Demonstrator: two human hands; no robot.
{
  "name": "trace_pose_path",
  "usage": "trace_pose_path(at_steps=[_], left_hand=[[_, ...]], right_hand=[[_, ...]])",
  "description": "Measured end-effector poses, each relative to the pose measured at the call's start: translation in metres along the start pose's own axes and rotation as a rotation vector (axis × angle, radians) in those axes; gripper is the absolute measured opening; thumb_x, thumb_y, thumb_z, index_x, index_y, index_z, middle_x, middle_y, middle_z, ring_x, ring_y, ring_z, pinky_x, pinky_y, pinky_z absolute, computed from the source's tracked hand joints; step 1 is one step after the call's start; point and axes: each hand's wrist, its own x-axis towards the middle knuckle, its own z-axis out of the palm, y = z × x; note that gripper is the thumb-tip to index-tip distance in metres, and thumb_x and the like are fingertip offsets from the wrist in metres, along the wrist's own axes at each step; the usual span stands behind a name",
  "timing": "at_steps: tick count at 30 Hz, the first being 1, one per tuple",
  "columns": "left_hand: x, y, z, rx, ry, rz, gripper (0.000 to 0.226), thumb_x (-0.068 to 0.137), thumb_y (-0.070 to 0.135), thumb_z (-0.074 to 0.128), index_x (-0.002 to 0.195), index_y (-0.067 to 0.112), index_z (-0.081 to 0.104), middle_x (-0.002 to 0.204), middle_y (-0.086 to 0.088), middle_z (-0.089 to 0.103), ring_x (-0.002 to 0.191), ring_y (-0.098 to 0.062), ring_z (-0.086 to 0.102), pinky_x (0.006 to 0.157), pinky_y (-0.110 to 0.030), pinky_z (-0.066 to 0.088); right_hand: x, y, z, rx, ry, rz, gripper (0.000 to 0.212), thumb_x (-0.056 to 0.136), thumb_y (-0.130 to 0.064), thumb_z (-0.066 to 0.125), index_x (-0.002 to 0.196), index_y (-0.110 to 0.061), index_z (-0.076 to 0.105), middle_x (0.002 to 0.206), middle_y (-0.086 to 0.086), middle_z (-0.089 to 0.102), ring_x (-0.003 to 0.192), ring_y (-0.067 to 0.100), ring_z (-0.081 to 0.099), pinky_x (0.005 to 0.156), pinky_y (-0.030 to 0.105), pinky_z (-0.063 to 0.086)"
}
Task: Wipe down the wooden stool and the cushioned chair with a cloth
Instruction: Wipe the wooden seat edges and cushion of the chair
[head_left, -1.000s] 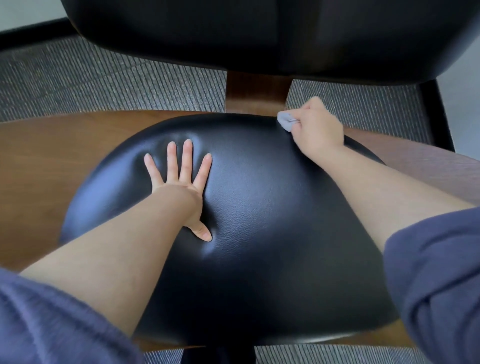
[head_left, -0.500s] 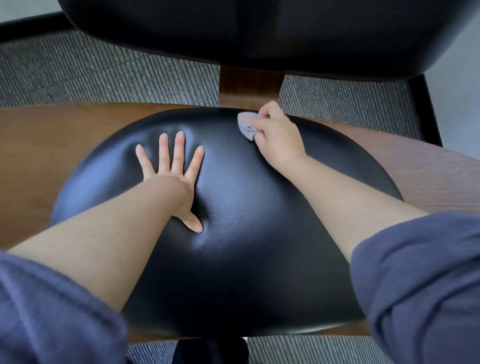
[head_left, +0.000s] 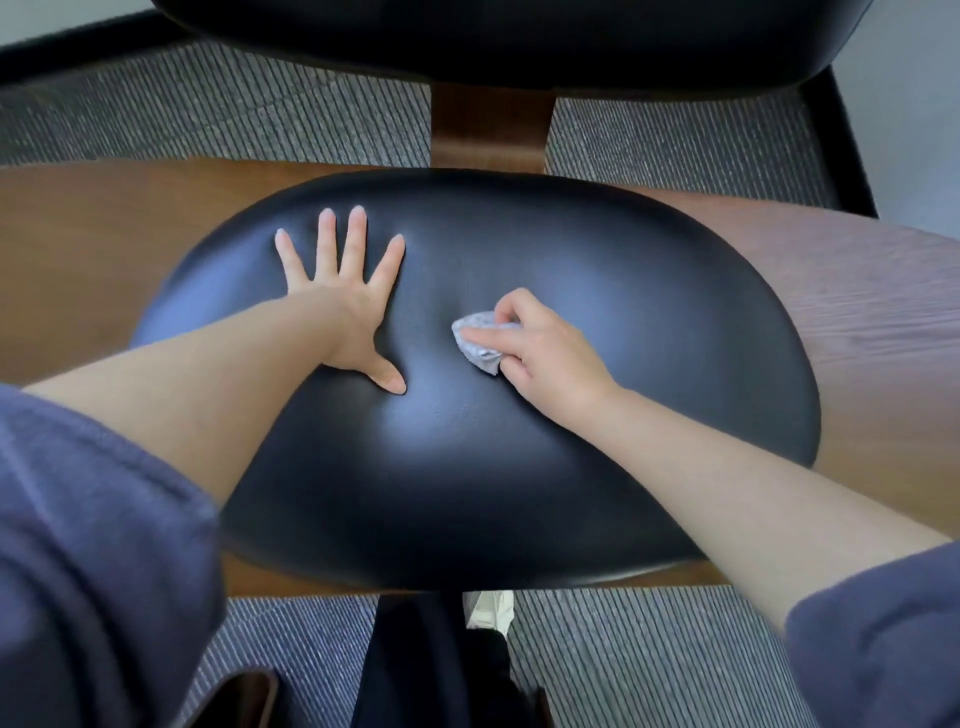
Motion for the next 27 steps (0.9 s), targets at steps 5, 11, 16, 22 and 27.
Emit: trace_pose_path(at_steps=[5,11,16,22,27], left_hand=[[-0.019,-0.001,0.015,-0.002,0.196,0.086,0.128,0.068,0.078,0.061,0.152,0.025,-0.020,0.158,-0.012,-0.027,0.145,-0.038,-0.023,0.112,-0.066,-0.003],[-0.051,0.011,0.041,-0.044,0.260,0.120,0.102,0.083,0.072,0.047,0.154,0.026,-0.010,0.162,-0.008,-0.014,0.148,-0.035,-0.015,0.116,-0.063,0.004],[-0.077,0.036,0.069,-0.016,0.265,0.138,0.095,0.087,0.071,0.041,0.155,0.027,-0.007,0.162,-0.007,-0.013,0.148,-0.034,-0.010,0.115,-0.064,0.009],[-0.094,0.056,0.085,-0.021,0.267,0.125,0.095,0.086,0.074,0.038,0.154,0.028,-0.008,0.162,-0.007,-0.015,0.148,-0.034,-0.012,0.113,-0.067,0.007],[-0.104,0.068,0.096,-0.015,0.266,0.117,0.098,0.084,0.077,0.036,0.154,0.027,-0.011,0.162,-0.008,-0.017,0.148,-0.035,-0.013,0.112,-0.068,0.008]], right_hand=[[-0.048,-0.009,0.019,0.060,-0.019,-0.036,0.044,0.090,-0.007,0.056,0.116,-0.041,0.067,0.107,-0.008,0.045,0.090,0.008,0.036,0.069,0.031,0.037],[-0.090,-0.018,0.034,-0.010,-0.038,-0.175,0.044,0.084,-0.003,0.060,0.116,-0.032,0.069,0.105,0.005,0.053,0.093,0.026,0.052,0.063,0.040,0.048],[-0.122,-0.024,0.045,-0.100,-0.040,-0.320,0.042,0.078,-0.005,0.054,0.110,-0.027,0.070,0.101,0.008,0.054,0.086,0.029,0.054,0.059,0.043,0.051],[-0.154,-0.033,0.057,-0.232,-0.115,-0.546,0.039,0.081,-0.013,0.043,0.100,-0.029,0.072,0.100,0.005,0.058,0.079,0.023,0.050,0.049,0.028,0.034],[-0.174,-0.026,0.065,-0.462,-0.126,-0.674,0.024,0.073,-0.003,0.068,0.085,-0.024,0.068,0.101,0.000,0.058,0.081,0.022,0.051,0.057,0.032,0.038]])
